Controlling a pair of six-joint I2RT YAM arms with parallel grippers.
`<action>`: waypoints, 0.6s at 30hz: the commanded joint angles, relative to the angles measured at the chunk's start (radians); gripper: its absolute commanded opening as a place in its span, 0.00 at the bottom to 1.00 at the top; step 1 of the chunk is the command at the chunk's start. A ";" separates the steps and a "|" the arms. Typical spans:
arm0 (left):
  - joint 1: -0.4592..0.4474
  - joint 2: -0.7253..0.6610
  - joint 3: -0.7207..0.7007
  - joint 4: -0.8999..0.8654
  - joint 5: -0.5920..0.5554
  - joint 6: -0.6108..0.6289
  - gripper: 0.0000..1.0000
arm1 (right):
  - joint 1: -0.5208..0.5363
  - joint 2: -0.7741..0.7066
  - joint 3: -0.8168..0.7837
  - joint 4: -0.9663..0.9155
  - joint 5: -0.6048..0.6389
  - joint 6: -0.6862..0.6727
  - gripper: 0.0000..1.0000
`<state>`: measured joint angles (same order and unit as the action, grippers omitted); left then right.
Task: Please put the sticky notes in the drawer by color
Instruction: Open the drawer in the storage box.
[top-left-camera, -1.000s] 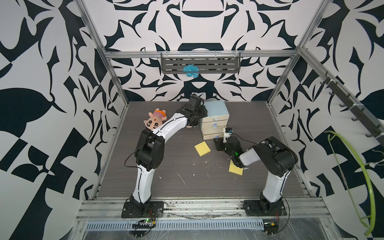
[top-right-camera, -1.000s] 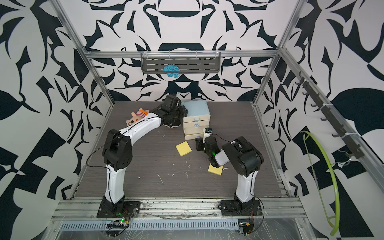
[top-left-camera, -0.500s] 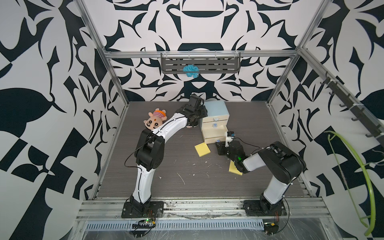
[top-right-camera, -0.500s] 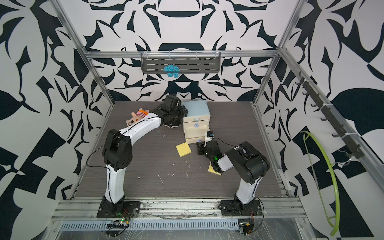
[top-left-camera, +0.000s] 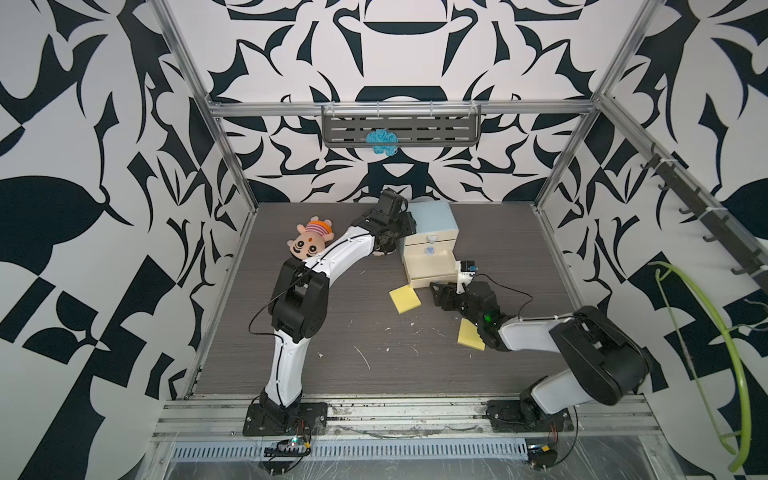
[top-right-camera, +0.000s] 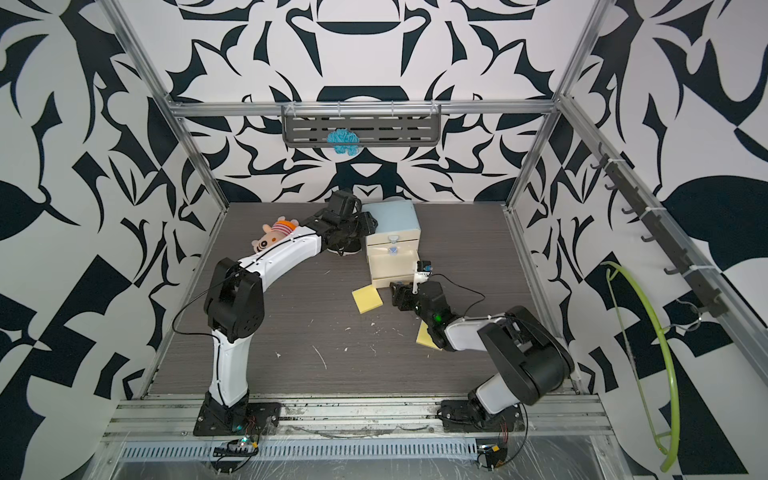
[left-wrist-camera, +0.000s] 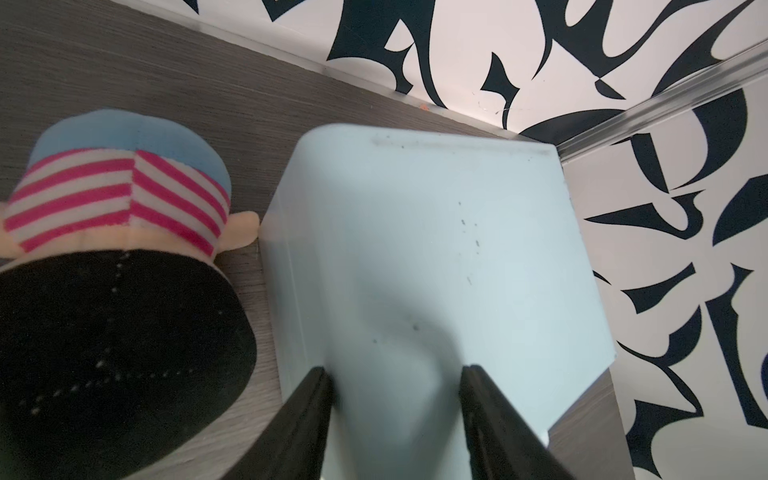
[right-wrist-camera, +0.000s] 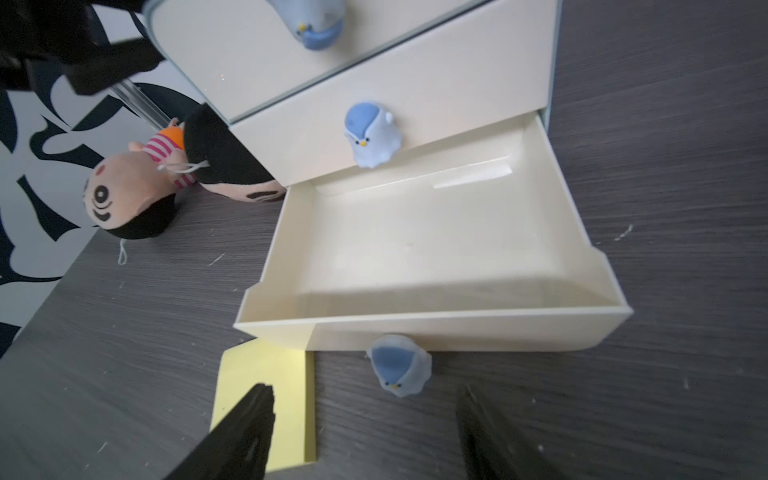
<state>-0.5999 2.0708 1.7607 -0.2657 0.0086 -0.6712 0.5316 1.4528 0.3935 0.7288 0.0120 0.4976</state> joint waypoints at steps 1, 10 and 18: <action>-0.023 -0.012 -0.058 -0.124 0.051 0.026 0.63 | 0.047 -0.092 0.011 -0.194 0.035 -0.063 0.81; -0.023 -0.250 -0.196 -0.081 0.011 0.101 0.90 | 0.210 -0.132 0.142 -0.547 0.082 -0.175 0.94; 0.026 -0.467 -0.519 -0.014 -0.190 0.105 0.95 | 0.313 0.093 0.361 -0.684 0.163 -0.246 0.99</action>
<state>-0.6044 1.6245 1.3209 -0.2825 -0.0982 -0.5747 0.8177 1.5078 0.6804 0.1204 0.1184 0.3038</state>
